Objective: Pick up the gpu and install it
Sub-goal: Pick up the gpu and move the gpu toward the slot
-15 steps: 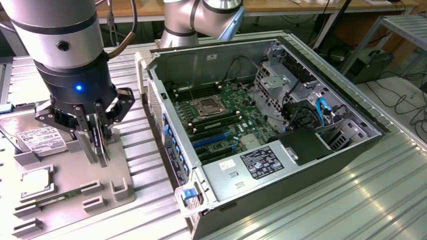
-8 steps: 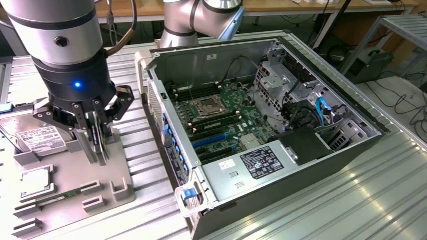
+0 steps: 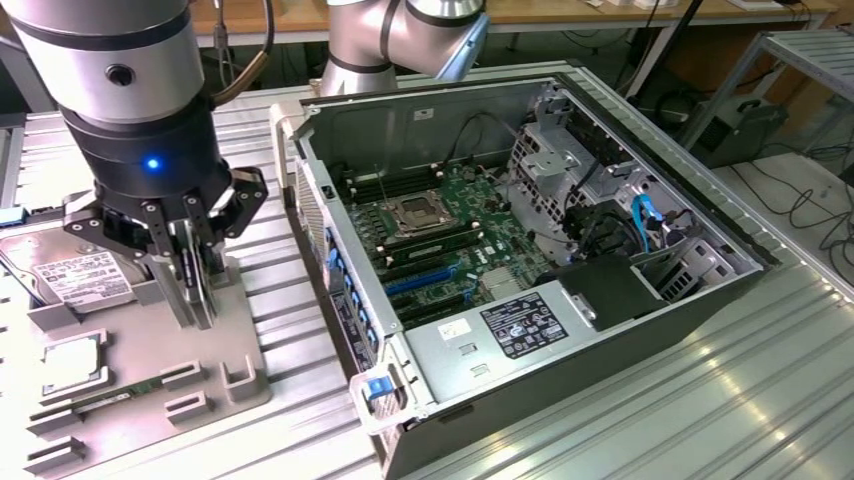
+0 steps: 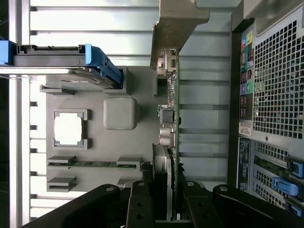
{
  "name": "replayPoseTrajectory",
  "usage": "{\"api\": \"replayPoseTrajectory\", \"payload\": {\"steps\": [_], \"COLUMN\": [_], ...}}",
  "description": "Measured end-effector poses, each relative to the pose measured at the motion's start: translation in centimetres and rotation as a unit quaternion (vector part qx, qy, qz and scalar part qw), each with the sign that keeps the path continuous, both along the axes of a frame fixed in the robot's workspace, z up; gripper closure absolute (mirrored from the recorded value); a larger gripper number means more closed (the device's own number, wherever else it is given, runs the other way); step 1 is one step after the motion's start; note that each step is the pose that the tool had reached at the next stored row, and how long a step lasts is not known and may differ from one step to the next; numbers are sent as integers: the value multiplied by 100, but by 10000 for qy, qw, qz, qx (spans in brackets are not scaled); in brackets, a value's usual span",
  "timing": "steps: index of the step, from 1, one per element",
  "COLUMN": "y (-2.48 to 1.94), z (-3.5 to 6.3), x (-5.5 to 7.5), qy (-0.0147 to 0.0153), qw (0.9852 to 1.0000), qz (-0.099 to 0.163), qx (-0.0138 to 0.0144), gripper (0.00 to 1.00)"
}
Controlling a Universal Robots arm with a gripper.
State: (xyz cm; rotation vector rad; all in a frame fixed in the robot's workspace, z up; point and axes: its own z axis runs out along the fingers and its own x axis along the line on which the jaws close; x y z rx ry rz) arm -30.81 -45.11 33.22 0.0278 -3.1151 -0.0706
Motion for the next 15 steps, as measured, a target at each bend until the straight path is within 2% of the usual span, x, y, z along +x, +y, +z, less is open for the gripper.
{"api": "replayPoseTrajectory", "payload": {"steps": [15], "y": [0], "z": [101], "x": [0], "qy": [16], "qw": [10000], "qz": [0], "qx": [0], "gripper": [72]}}
